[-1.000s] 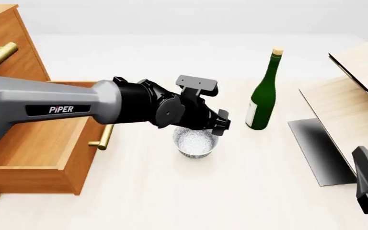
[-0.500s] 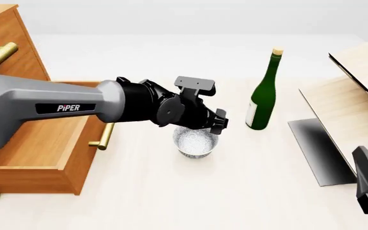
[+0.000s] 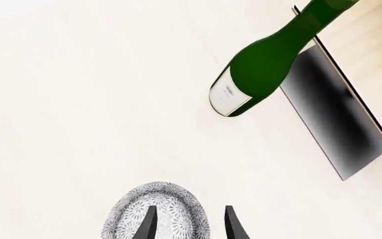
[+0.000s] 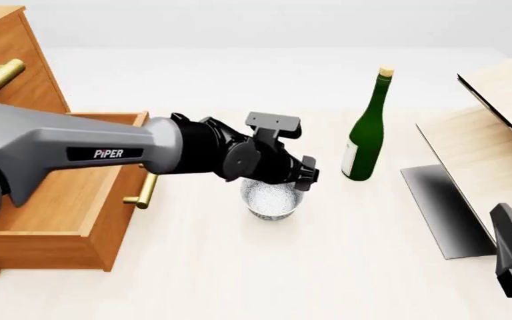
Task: Put the bowl in the bottom drawer of the cabinet.
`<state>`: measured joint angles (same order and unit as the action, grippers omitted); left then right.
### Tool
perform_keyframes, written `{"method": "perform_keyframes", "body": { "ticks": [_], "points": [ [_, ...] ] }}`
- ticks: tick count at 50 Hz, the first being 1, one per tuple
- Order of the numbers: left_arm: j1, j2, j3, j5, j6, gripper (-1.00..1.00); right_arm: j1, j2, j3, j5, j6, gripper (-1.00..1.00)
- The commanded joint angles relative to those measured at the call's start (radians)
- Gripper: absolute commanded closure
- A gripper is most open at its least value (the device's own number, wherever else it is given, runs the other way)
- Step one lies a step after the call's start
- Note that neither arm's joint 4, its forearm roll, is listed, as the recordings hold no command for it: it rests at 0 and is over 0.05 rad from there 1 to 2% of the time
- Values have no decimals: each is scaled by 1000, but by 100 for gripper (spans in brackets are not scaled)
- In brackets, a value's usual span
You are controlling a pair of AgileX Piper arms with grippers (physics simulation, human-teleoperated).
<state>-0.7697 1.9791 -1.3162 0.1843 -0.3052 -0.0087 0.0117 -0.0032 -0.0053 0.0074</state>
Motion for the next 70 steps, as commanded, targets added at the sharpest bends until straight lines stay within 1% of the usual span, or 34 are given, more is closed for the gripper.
{"method": "perform_keyframes", "body": {
  "ticks": [1, 29, 70],
  "points": [
    [-5, 16, -3, -9, -10, -100, 0, 0, 0, -1, 0, -100],
    [-13, 45, 19, -54, -50, -100, 0, 0, 0, -1, 0, -100],
    [-30, 86, 25, -93, -78, -100, 0, 0, 0, -1, 0, -100]
  ]
}}
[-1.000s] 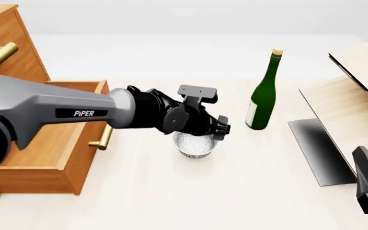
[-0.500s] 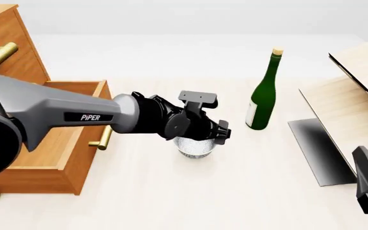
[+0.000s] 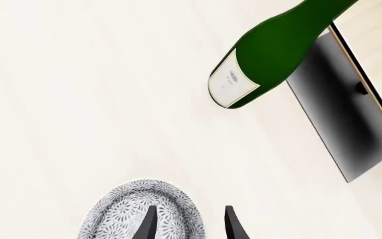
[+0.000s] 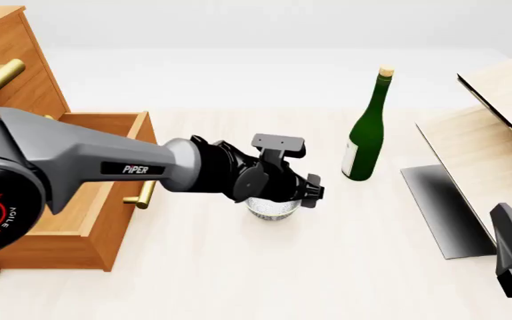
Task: Put the bowl in the bottom drawer of the cabinet.
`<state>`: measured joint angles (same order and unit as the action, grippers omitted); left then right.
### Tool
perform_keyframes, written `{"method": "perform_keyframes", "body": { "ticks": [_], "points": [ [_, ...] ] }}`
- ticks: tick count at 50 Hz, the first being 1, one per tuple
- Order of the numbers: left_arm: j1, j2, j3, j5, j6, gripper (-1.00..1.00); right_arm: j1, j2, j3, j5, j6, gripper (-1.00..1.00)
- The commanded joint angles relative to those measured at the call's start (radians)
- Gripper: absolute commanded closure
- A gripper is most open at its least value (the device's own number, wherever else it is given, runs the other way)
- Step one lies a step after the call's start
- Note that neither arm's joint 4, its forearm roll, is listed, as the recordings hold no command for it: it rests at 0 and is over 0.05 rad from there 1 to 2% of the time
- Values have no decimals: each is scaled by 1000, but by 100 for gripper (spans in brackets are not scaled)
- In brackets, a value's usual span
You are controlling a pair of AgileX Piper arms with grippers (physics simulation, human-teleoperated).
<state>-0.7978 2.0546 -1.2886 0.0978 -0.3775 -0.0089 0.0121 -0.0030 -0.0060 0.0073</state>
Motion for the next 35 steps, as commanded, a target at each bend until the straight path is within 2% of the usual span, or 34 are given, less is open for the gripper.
{"method": "perform_keyframes", "body": {
  "ticks": [1, 35],
  "points": [
    [-2, 11, -2, -8, -5, -100, 0, 0, 0, 0, 0, -100],
    [-12, 60, 16, -46, -52, -100, 0, 0, 0, 0, 0, -100]
  ]
}}
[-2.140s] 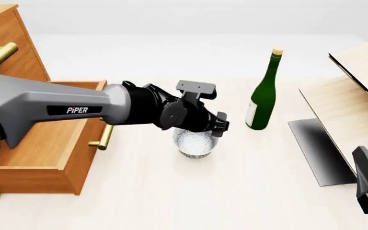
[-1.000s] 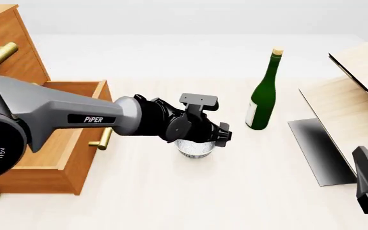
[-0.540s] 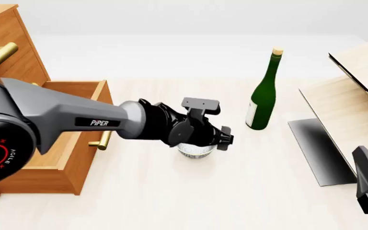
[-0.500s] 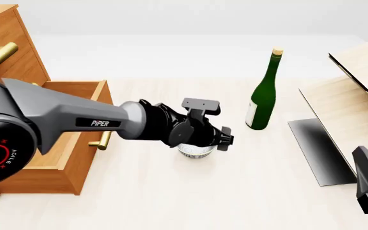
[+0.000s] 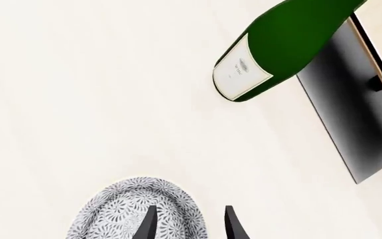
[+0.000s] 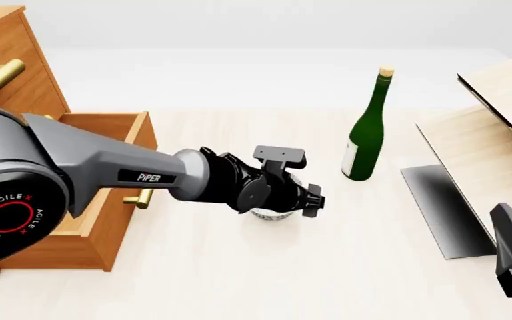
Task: Put the bowl in the bottom drawer of the cabinet.
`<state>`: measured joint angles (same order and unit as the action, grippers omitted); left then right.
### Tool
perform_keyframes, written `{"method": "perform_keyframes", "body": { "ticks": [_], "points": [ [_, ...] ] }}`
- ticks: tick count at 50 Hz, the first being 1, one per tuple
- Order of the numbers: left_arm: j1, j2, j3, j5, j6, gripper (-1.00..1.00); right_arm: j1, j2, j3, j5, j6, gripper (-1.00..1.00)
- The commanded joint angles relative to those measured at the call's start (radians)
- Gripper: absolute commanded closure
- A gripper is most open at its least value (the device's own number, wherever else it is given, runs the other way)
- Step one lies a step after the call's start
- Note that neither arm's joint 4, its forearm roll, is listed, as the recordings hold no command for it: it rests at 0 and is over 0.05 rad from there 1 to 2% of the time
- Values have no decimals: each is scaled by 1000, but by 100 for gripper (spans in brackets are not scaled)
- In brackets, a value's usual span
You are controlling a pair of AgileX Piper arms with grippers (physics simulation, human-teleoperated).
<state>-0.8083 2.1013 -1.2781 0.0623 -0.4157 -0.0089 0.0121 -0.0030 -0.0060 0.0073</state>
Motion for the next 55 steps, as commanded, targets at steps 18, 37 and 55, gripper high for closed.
{"method": "perform_keyframes", "body": {
  "ticks": [18, 37, 55],
  "points": [
    [-2, 33, 7, -25, -23, -100, 0, 0, 0, 0, 0, -100],
    [-9, 23, 14, -29, -16, 100, 0, 0, 0, 0, 0, -100],
    [17, -42, 57, -112, -16, 100, 0, 0, 0, 0, 0, -100]
  ]
}}
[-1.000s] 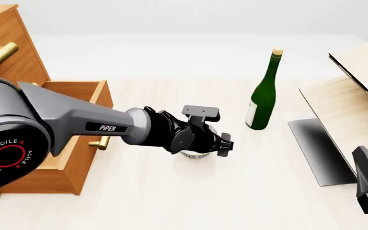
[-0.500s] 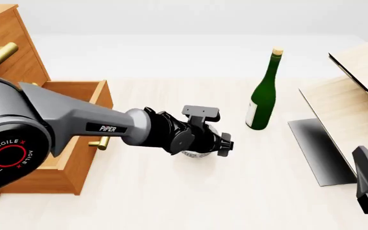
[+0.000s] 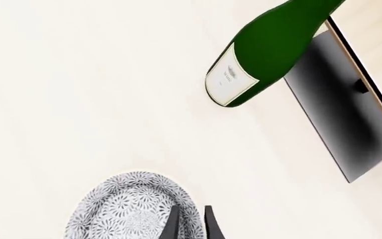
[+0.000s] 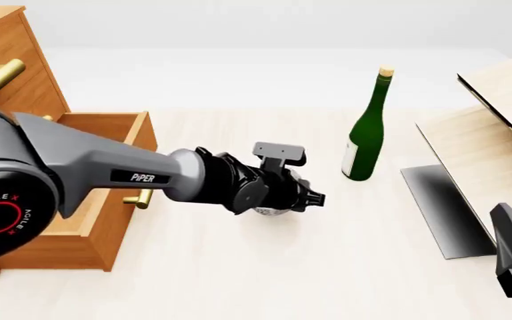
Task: Put the bowl in the bottom drawer of the cabinet.
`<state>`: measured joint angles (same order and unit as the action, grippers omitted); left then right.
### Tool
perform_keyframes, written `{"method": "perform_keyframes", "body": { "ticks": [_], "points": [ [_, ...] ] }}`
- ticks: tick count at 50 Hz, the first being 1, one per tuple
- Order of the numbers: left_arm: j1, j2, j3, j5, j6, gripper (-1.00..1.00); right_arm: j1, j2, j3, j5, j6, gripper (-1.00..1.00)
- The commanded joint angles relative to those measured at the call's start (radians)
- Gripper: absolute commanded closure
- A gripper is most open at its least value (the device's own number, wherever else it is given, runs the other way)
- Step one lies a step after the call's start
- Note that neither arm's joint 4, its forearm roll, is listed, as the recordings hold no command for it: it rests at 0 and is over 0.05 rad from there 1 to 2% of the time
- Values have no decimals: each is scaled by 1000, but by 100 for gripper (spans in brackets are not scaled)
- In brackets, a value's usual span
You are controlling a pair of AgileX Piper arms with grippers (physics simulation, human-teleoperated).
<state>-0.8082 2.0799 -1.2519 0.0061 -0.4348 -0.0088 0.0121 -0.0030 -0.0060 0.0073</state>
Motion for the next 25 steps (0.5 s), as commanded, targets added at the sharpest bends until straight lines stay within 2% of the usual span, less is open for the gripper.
{"method": "perform_keyframes", "body": {
  "ticks": [1, 25],
  "points": [
    [15, -27, 37, -59, 1, 100, 0, 0, 0, 0, 0, -100],
    [89, -154, -6, 28, 106, 100, 0, 0, 0, 0, 0, -100]
  ]
}}
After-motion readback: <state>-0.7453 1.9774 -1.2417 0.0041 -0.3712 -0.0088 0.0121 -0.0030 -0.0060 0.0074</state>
